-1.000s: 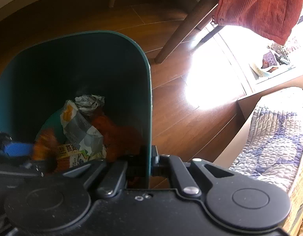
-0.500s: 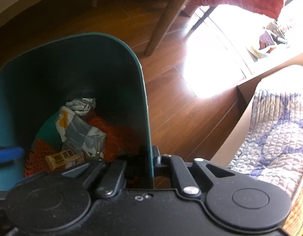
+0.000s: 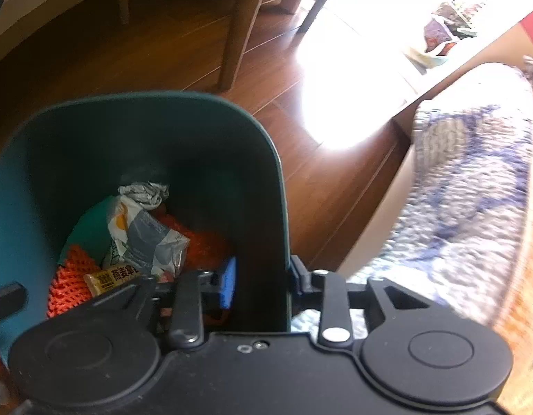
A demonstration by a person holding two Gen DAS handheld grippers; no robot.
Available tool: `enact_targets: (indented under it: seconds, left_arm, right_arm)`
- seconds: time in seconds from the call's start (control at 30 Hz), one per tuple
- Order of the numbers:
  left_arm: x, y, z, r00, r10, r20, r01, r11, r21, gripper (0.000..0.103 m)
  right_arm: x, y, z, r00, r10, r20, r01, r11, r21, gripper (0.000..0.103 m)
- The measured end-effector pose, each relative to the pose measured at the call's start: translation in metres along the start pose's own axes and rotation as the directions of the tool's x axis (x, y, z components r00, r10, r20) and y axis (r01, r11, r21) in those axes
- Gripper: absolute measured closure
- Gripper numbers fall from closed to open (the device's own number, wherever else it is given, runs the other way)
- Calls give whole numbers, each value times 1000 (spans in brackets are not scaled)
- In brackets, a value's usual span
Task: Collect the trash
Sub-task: 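Carry the snack wrapper into the wastebasket and open the left tool, then lower the teal wastebasket to the floor with the right tool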
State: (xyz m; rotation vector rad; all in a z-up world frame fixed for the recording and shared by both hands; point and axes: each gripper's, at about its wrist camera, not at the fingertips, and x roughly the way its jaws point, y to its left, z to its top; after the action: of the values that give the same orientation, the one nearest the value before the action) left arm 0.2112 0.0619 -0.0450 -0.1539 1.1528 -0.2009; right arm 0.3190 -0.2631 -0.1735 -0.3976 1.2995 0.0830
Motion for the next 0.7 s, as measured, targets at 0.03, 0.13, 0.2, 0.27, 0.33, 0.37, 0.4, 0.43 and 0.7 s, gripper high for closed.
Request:
enact_targets:
  seconds: [0.03, 0.13, 0.2, 0.27, 0.33, 0.37, 0.4, 0.43, 0.7]
  left_arm:
    - [-6, 3, 1, 1000, -8, 2, 8, 1000, -9, 44]
    - [-21, 12, 5, 1000, -2, 19, 2, 999, -42, 44]
    - [-32, 14, 6, 999, 23, 34, -22, 999, -39, 44]
    - [-45, 15, 5, 998, 42, 43, -41, 999, -35, 44]
    - [-57, 16, 2, 997, 60, 45, -58, 997, -41, 44]
    - [-63, 17, 0, 997, 67, 49, -65, 997, -43, 44]
    - [-68, 16, -2, 996, 73, 54, -71, 997, -43, 44]
    - [-74, 15, -3, 995, 83, 61, -81, 996, -41, 44]
    - [-132, -6, -19, 985, 102, 136, -101, 995, -17, 34]
  right_arm:
    - [-5, -2, -3, 1000, -8, 4, 8, 1000, 7, 68]
    - [-21, -10, -13, 999, 38, 14, -39, 997, 61, 70]
    - [-37, -9, -20, 997, 63, 38, -66, 995, 77, 69]
    - [-57, -11, -29, 993, 99, 70, -105, 990, 90, 65]
    - [-75, -14, -38, 984, 144, 105, -155, 982, 109, 63]
    - [-83, -14, -43, 979, 161, 122, -176, 978, 117, 61]
    - [-92, -13, -48, 974, 175, 142, -192, 973, 124, 60]
    - [-100, -16, -51, 969, 189, 162, -211, 969, 129, 59]
    - [-164, -36, -99, 904, 270, 331, -338, 926, 169, 42]
